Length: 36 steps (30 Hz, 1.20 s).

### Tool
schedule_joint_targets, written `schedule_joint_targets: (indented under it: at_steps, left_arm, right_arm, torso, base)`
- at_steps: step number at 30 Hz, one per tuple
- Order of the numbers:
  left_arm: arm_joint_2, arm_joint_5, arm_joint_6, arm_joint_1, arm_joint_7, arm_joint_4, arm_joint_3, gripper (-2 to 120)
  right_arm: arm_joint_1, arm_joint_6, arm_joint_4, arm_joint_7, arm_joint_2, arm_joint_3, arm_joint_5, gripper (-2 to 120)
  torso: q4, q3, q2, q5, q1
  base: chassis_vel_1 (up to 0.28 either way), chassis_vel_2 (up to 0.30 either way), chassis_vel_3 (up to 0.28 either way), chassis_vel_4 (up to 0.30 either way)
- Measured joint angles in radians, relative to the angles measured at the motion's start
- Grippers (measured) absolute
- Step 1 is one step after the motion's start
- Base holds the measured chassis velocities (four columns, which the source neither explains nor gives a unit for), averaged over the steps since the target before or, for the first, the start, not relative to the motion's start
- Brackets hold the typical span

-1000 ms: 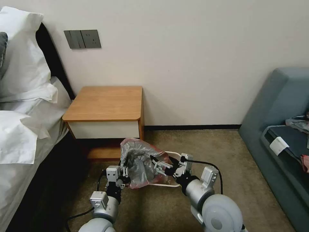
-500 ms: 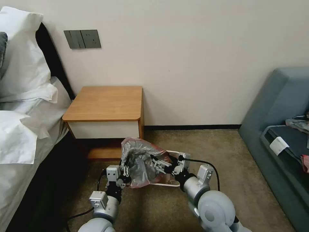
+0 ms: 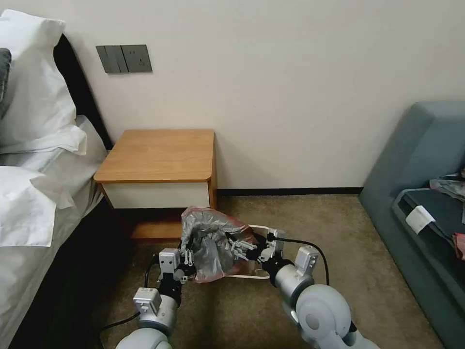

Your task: Pick up the garbage bag from the table and place it over the trash can.

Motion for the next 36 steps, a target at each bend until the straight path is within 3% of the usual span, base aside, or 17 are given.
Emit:
schedule_joint_targets:
  at_steps: [25,29,36]
  left_arm:
    - [0.002,0.015,0.002,-0.009,0.000,0.011,-0.001,5]
    - [0.002,0.014,0.002,-0.010,0.000,0.013,0.000,5]
    - [0.005,0.007,0.002,-0.011,0.000,0.013,-0.002,5]
  right_arm:
    - [0.023,0.026,-0.021,-0.015,0.015,-0.019,-0.035,100]
    - [0.023,0.038,-0.028,-0.021,0.015,-0.029,-0.049,92]
    - [0.023,0.054,-0.037,-0.031,0.016,-0.034,-0.063,67]
  torso:
    - [0.0000,0.000,0.000,0.0000,0.000]
    - [0.0000,0.000,0.000,0.0000,0.000]
    - [0.0000,0.000,0.000,0.0000,0.000]
  base:
    - [0.000,0.000,0.000,0.000]
    - [0.000,0.000,0.000,0.000]
    - [0.000,0.000,0.000,0.000]
